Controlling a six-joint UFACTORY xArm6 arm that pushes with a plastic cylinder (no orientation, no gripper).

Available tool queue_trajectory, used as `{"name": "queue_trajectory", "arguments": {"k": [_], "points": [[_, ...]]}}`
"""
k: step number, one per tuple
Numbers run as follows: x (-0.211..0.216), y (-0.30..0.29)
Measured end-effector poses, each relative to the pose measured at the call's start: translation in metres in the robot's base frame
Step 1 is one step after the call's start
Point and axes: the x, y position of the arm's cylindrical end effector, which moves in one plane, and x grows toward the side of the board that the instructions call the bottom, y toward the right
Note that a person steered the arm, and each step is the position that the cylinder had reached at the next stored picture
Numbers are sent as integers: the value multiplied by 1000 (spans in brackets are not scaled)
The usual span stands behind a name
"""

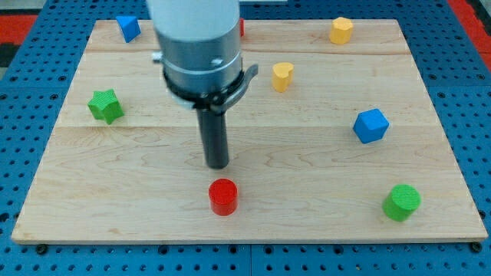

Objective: Push yellow heart to the bottom left

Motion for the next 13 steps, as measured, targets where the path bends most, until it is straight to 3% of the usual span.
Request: {"name": "queue_trajectory", "arguments": {"k": [3,4,5,7,8,11,12,13], "points": [[-116,146],[-151,146],[-154,100],[-120,19],[-126,0],[-134,76],[-167,88],[-185,19]]}}
